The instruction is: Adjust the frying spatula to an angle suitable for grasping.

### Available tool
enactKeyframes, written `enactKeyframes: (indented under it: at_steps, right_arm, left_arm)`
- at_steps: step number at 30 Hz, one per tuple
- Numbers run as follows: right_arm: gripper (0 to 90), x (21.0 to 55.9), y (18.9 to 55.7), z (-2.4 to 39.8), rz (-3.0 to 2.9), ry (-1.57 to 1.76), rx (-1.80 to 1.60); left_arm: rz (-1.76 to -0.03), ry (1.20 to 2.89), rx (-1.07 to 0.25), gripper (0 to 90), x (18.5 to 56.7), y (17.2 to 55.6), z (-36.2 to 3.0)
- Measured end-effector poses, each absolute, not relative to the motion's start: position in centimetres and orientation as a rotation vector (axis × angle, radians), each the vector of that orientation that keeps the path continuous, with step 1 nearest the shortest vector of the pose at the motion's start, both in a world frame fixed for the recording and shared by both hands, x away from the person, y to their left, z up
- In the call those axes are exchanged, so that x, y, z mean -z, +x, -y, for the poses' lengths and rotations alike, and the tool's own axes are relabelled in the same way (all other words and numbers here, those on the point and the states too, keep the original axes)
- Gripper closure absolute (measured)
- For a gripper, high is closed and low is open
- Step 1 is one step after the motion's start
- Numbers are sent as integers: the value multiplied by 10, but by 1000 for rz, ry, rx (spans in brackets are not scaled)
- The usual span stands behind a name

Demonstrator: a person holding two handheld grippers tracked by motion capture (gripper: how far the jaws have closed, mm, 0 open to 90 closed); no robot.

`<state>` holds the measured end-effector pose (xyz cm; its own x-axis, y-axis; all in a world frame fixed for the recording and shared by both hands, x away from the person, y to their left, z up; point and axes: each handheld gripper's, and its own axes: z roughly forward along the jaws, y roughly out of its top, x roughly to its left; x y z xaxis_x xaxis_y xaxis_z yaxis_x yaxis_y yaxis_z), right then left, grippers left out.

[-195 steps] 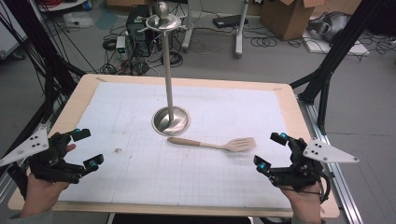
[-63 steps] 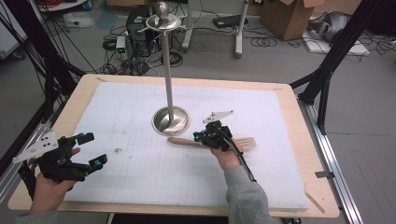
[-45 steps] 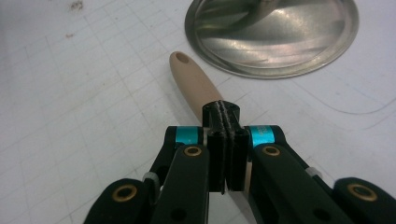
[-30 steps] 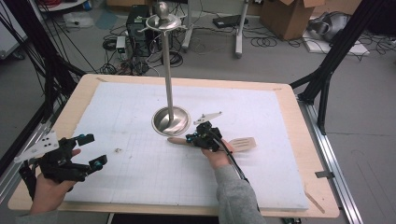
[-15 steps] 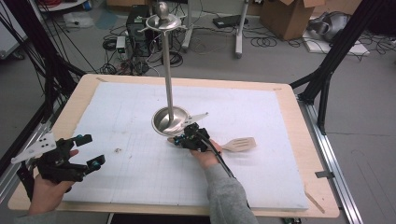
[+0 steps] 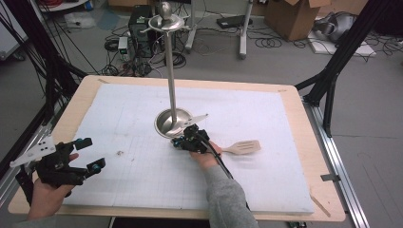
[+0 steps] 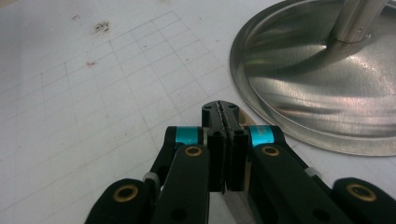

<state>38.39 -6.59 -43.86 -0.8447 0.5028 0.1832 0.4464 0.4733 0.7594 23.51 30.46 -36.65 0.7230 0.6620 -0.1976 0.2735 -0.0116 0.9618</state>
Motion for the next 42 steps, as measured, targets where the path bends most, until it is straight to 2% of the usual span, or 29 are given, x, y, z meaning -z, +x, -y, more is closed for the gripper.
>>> enactKeyframes:
  at_steps: [15, 27, 42]
  right_arm:
    - [899, 432, 388, 85, -2611, 951, -1321]
    - [898, 419, 384, 136, -2494, 1095, -1197]
    - [900, 432, 382, 172, -2461, 1285, -1118]
  left_arm:
    - [-778, 1599, -365, 18, 367, 234, -305]
    - [-774, 1603, -362, 18, 366, 234, -302]
    - [-778, 1622, -352, 18, 370, 237, -298]
